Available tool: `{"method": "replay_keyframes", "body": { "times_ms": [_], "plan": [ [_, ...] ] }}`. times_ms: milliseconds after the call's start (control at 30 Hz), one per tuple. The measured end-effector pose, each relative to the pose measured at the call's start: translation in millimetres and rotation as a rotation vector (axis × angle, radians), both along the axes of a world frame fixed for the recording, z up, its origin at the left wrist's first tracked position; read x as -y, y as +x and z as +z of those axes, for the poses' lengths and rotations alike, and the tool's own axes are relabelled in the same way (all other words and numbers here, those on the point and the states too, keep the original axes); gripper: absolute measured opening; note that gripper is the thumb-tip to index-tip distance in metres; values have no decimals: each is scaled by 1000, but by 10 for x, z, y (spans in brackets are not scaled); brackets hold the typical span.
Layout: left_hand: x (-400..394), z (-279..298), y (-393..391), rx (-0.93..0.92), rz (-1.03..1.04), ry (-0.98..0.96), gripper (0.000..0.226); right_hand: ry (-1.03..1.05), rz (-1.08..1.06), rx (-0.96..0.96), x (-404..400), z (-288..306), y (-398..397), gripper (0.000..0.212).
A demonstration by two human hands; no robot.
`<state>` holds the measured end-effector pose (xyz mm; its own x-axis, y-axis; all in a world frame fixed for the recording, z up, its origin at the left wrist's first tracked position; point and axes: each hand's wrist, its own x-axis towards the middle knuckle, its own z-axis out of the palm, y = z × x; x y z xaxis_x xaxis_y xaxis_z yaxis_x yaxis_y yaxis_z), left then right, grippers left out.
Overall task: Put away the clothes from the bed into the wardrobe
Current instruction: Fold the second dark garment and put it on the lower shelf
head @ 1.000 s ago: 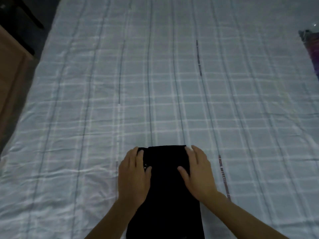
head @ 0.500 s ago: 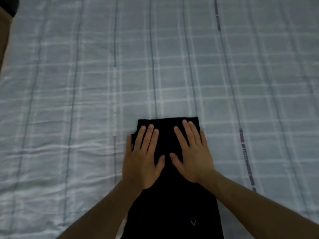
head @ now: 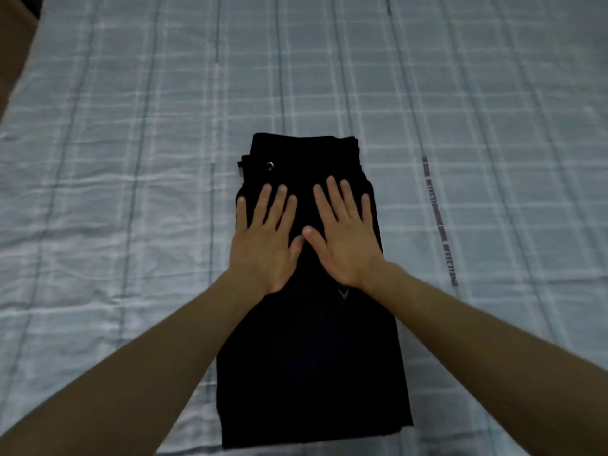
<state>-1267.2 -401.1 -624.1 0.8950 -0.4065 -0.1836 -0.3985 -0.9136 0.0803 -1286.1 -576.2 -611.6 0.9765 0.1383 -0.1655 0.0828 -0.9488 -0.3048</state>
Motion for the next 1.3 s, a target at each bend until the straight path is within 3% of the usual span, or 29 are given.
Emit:
{"method": "replay_keyframes", "body": {
  "times_ms": [100, 267, 433, 633, 733, 933, 1000, 1133, 1200, 1300],
  "plan": [
    [-184, -28, -716, -29, -34, -68, 70, -48, 87, 11, -15, -59, -926, 69],
    [-423, 32, -1547, -62, -73, -17, 69, -141, 129, -39, 132, -129, -1893, 70],
    [-513, 71, -1869, -79, -98, -66, 71, -107, 152, -40, 169, -65, -2043, 75],
    [-713, 90, -2018, -22, -306, -337, 59, 5, 342, -31, 205, -31, -2227, 89],
    [-797, 177, -2075, -73, -377, -263, 77, -4, 374, -70, 236, 14, -2302, 95],
    [-805, 287, -2124, -143, -409, -146, 75, 9, 358, -20, 197, 76, -2341, 78],
    [-837, 333, -2066, -133, -377, -250, 64, 71, 308, 7, 198, 120, -2283, 68],
    [-897, 574, -1764, -137, -134, -587, 25, 222, 86, 138, 219, 340, -2061, 24],
    [-890, 703, -1553, -106, -61, -617, 10, 241, -33, 151, 242, 429, -1901, 18],
    [-815, 800, -1199, -74, 2, -622, 12, 323, -166, 167, 268, 508, -1574, 16]
  ]
}}
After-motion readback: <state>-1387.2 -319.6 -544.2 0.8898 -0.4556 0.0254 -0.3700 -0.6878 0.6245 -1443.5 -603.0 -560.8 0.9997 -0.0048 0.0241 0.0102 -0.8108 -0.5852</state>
